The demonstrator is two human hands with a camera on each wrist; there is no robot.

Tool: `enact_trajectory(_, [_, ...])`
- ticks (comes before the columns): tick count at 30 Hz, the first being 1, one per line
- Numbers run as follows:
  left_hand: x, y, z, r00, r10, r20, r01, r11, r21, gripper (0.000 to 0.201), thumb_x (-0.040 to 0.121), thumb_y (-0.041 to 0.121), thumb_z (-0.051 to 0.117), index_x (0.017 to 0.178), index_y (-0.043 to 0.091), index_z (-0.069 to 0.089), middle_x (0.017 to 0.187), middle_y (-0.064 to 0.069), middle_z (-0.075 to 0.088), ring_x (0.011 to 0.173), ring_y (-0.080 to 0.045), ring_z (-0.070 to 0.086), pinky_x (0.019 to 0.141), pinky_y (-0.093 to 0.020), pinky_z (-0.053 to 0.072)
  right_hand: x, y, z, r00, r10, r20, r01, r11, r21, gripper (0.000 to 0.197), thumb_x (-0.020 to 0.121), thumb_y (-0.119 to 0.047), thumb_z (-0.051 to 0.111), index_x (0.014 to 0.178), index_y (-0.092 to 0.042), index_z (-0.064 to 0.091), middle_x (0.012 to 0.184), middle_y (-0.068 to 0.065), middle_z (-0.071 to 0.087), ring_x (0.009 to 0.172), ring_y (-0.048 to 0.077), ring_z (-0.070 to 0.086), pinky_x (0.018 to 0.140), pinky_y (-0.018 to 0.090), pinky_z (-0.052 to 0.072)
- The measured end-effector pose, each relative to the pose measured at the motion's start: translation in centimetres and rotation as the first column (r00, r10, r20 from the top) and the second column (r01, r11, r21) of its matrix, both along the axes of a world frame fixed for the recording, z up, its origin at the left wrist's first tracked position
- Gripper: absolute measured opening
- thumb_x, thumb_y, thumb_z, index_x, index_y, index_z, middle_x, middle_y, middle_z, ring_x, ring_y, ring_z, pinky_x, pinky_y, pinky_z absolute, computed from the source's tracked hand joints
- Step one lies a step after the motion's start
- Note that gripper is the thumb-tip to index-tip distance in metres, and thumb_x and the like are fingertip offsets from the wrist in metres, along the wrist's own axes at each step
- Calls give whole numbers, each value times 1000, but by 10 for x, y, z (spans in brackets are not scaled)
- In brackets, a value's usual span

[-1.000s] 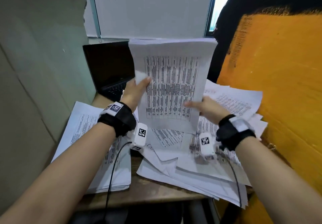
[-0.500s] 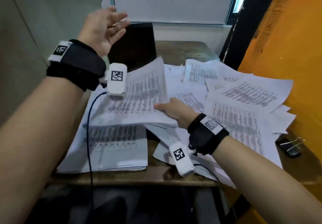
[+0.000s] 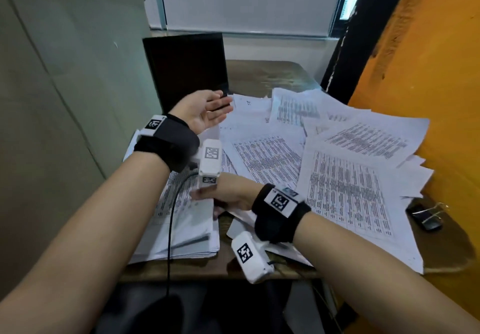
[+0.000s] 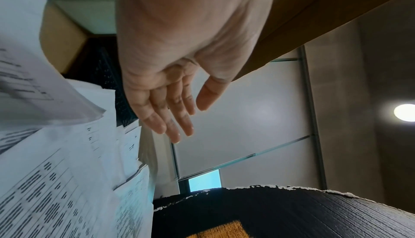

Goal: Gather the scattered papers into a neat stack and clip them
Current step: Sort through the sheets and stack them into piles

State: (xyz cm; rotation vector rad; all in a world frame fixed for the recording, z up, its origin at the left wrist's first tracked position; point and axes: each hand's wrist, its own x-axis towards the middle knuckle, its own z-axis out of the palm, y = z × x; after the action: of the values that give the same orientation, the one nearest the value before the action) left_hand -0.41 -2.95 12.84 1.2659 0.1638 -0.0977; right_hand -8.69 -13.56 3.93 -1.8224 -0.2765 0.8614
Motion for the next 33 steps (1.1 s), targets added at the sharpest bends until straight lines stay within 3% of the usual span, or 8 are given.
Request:
enact_trajectory(7, [10,-19,-30,991,-7,-132,10,1000,27,14,99,14,43,110,12,51,114,-12,57,100,-24,59,93,-30,46,55,-106,36,898,-398,188,411,911,-34,46,95,-40,56,119,0,57,97,15,65,72,20,63,66,28,56])
enact_trajectory(11, [8,-43,-47,981,-70,-181,92,989,117,14,98,15,48,110,8,52,119,-17,52,104,-28,56,95,-32,46,76,-194,25,628,-668,400,762,634,-136,50,90,-37,63,130,-9,49,123,9,51,115,28,51,94,37,43])
enact_trajectory(14, [5,-69,-60,924,-281,-259,317,942,108,11,98,18,50,97,10,56,114,-20,54,90,-31,59,72,-32,55,91,-254,4,516,-726,455,853,386,-351,86,74,-48,70,142,-5,40,146,18,42,131,39,42,107,49,39])
enact_trajectory(21, [-5,-135,-88,772,-511,-377,620,736,271,21,92,16,60,109,7,52,90,-13,62,67,-22,66,71,-31,57,69,-274,19,676,-564,475,727,403,-556,47,88,-8,67,127,12,51,130,25,57,118,38,55,84,37,44])
enact_trajectory(24, [-1,-148,-96,772,-539,-336,635,678,370,17,86,9,68,98,7,57,80,-7,63,55,-13,61,56,-21,56,70,-275,29,627,-530,571,779,426,-461,30,89,-2,62,116,12,59,119,28,62,102,33,61,77,35,47])
enact_trajectory(27, [2,-148,-92,759,-599,-256,650,678,344,11,86,2,64,94,9,62,86,-5,70,70,-15,66,65,-26,56,71,-273,40,494,-767,410,807,580,112,26,93,-2,58,118,6,60,107,21,65,79,25,63,65,25,52])
enact_trajectory(29, [6,-142,-83,774,-595,-218,633,710,310,14,90,-2,58,101,5,60,91,-10,68,72,-16,68,70,-27,58,80,-273,46,463,-868,179,767,493,411,29,96,-4,54,124,3,56,111,17,66,88,24,66,76,31,57])
enact_trajectory(33, [28,-113,-70,905,-418,-85,425,897,123,38,91,-3,51,129,-4,50,124,-26,60,107,-38,63,93,-49,52,108,-277,35,251,-968,15,904,240,354,44,95,-10,55,134,8,47,88,10,57,75,18,54,70,25,48])
